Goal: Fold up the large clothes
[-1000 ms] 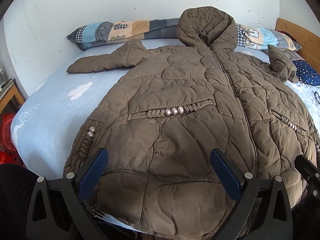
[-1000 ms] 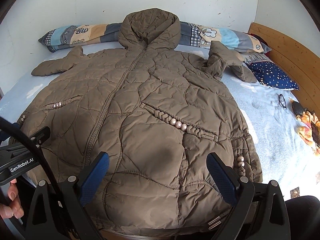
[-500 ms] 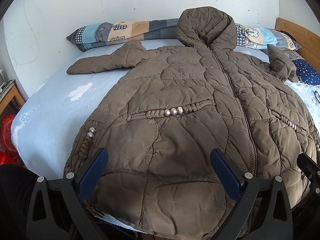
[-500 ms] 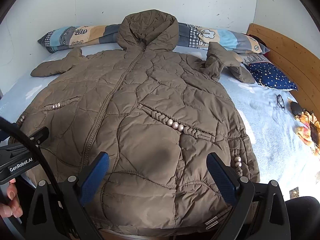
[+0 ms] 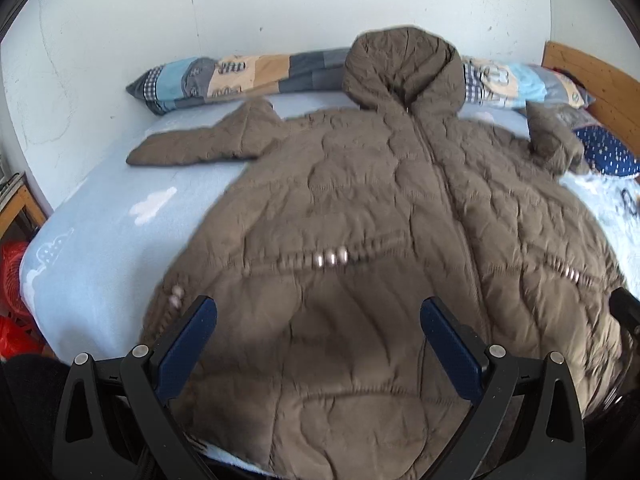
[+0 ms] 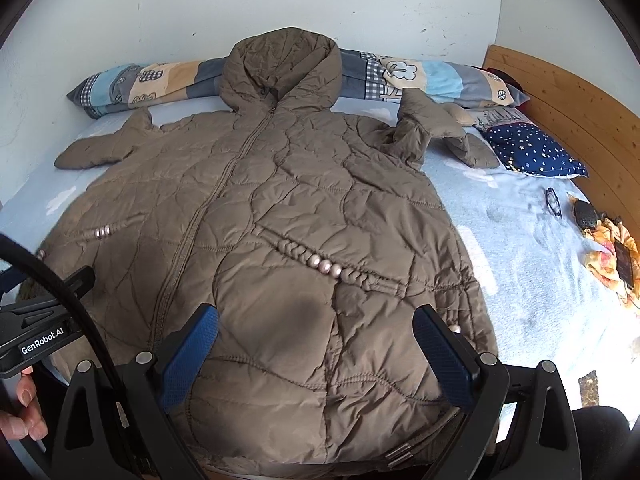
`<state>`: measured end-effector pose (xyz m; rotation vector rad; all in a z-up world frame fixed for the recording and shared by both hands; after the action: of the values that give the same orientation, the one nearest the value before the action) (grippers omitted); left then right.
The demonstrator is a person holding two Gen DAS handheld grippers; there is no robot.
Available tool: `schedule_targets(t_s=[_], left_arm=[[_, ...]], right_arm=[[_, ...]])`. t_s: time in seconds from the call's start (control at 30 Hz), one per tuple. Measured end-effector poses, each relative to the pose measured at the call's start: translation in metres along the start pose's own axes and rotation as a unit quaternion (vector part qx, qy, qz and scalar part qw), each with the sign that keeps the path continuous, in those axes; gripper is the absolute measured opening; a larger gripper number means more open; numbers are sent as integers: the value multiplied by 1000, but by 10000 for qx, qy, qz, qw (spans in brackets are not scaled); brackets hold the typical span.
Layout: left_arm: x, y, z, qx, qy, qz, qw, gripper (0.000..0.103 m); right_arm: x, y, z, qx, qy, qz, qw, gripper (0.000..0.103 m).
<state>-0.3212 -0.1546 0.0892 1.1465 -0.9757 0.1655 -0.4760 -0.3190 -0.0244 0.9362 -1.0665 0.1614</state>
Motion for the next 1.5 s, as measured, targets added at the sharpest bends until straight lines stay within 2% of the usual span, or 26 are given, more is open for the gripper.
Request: schedule_targets(t_s=[0.23,0.4,0.57,0.67,0.73,0.83,0.97,1.07,1.2,1.3,1.5], left_arm=[[83,27,-4,-1,-213,824,9964,102],[146,16,-9,-149,-145,865,9960,102],[187,-28,5,-382,-264,789,9958,102],[178,-58,10,-477,-252,792,9954,102],[169,-73,10,-442,-286,613,9967,102],[166,-89,5,-612,-239,298,9974,102],[163,-91,-7,-624,-366,344,9968,102],[162,-99,-17,-688,-370,201,9967,102],[162,-109,-26,-611,-355,128,9974,102],[163,-114,-32,-572,-281,135,9979,102],[162,-124,-33,-525,-330,90,9980,102]], right_arm=[[62,11,65,409,-679,315,9964,99],[111,6,133,751,-1569,407,9839,100],[149,-27,199,1088,-2583,237,9596,100],[164,-62,235,1268,-3142,57,9408,100],[170,-91,258,1387,-3569,-130,9237,100],[177,-136,289,1582,-4028,-316,9010,99],[183,-199,324,1600,-4442,-569,8797,87],[193,-247,341,1533,-4430,-781,8799,81],[205,-309,354,1284,-4252,-1025,8901,72],[207,-352,364,1200,-4343,-1196,8847,65],[208,-409,384,926,-4507,-1284,8785,64]])
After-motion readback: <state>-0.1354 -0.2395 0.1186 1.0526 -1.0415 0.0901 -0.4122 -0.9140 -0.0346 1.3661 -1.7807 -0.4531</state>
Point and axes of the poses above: each gripper's, at about its wrist camera, not at the fingertips, and y roughly against the way its jaws point, z to its right, x to its top, the point moved 1 cm from there along -y, roughly the way its jaws point, and after that the axes turned 12 degrees about -x, right-handed, at the moved point
